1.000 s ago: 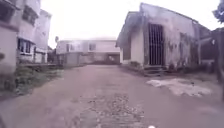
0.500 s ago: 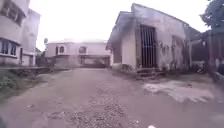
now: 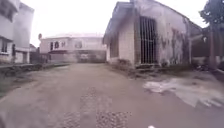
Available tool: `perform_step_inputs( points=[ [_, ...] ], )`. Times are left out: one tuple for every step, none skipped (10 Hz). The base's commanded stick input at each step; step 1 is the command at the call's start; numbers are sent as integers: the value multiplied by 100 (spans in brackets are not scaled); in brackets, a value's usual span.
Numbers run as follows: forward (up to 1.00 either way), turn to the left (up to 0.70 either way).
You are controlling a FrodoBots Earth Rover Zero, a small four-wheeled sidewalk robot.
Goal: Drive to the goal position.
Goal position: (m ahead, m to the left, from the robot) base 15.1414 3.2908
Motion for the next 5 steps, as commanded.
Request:
perform_step_inputs(
  points=[
    [70,20],
    [70,17],
    [70,18],
    [70,27],
    [70,16]
  ],
)
